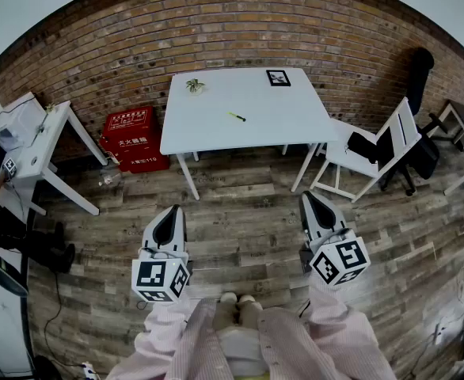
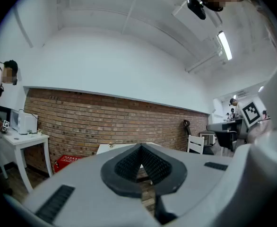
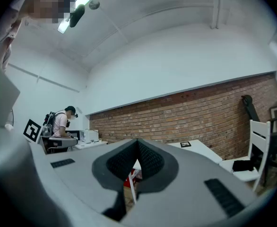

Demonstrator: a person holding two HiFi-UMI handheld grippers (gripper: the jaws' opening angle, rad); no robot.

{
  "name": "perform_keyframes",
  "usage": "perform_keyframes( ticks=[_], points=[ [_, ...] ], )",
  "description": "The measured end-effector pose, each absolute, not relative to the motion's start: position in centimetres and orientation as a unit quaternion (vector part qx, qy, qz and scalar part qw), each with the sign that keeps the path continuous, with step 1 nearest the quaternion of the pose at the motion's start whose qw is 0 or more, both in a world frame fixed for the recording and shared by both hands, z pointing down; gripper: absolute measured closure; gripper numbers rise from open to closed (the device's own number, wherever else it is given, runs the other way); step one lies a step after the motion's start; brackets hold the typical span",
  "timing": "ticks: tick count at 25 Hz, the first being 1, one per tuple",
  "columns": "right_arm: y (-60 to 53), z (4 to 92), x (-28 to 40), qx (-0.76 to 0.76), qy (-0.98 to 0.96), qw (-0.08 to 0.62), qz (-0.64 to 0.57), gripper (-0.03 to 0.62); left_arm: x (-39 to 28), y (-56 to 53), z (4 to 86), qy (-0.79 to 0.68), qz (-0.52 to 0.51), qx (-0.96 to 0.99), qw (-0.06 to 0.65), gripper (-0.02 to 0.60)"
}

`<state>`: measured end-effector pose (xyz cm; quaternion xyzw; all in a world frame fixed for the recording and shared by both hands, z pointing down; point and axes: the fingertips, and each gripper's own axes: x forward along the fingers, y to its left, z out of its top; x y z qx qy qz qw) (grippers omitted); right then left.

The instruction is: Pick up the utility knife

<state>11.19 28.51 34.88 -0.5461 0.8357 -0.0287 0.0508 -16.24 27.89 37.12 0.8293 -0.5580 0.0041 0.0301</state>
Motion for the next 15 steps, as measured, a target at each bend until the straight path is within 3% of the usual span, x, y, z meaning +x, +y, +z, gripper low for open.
perform_keyframes(
  ticks=[15],
  points=[
    [27.6,36.2,13.6,-0.539,0.841,0.033,-0.019,0.591,-13.1,28.1,37.6,-0.566,0.001,0.823,0.039,0.589]
  ],
)
